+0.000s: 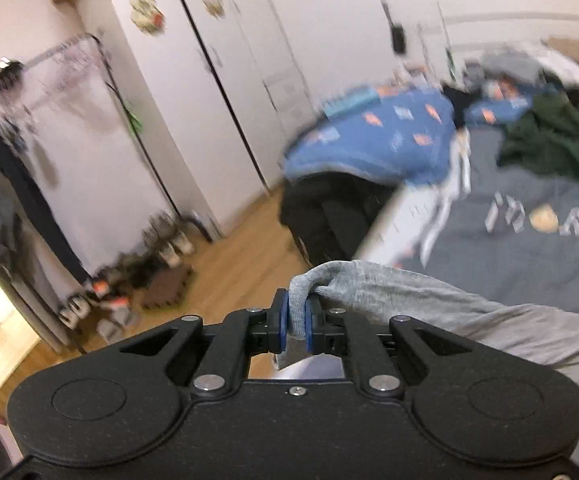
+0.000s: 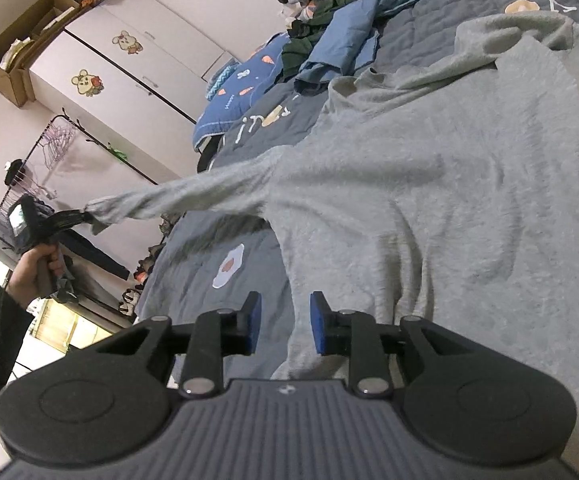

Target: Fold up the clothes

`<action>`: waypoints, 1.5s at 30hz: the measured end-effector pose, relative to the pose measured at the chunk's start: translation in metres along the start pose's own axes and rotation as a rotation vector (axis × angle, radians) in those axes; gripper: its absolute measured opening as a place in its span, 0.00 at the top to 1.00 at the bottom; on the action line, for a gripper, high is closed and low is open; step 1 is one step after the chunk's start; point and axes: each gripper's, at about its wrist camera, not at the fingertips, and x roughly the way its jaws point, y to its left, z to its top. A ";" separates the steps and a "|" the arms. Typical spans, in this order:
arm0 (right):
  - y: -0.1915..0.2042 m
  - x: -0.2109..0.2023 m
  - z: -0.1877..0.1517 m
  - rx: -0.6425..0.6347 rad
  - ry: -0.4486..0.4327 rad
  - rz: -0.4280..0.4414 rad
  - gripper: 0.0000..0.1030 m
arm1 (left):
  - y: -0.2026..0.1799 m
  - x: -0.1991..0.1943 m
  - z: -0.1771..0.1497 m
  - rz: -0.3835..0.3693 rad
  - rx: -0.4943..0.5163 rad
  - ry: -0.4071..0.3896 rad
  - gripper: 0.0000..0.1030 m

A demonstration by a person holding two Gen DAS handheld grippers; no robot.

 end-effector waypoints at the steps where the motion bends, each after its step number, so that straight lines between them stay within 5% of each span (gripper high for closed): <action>1: -0.001 0.000 0.000 0.001 0.002 -0.004 0.76 | -0.006 0.009 -0.006 -0.002 0.003 0.019 0.91; 8: -0.004 -0.004 0.000 0.009 -0.007 -0.020 0.76 | -0.003 0.049 -0.057 0.051 -0.046 0.191 0.90; 10: -0.003 -0.006 0.001 0.007 -0.015 -0.016 0.76 | 0.005 0.056 -0.070 0.075 -0.071 0.239 0.77; 14: -0.003 -0.008 0.004 0.016 -0.028 -0.015 0.76 | 0.032 0.026 -0.076 0.107 -0.131 0.172 0.75; 18: 0.000 -0.013 0.006 0.008 -0.045 -0.017 0.76 | 0.018 -0.027 -0.075 -0.028 -0.102 0.104 0.73; 26: 0.010 -0.033 -0.002 -0.020 -0.087 -0.052 0.76 | -0.108 -0.188 -0.129 -0.562 0.046 -0.024 0.64; 30: 0.018 -0.048 -0.012 -0.051 -0.093 -0.084 0.76 | -0.164 -0.241 -0.175 -0.775 0.064 -0.003 0.63; 37: 0.031 -0.076 -0.047 -0.070 -0.118 -0.111 0.74 | -0.200 -0.264 -0.248 -0.917 0.113 0.055 0.63; 45: 0.044 -0.085 -0.097 -0.040 -0.114 -0.144 0.71 | -0.210 -0.244 -0.273 -0.903 0.197 0.120 0.62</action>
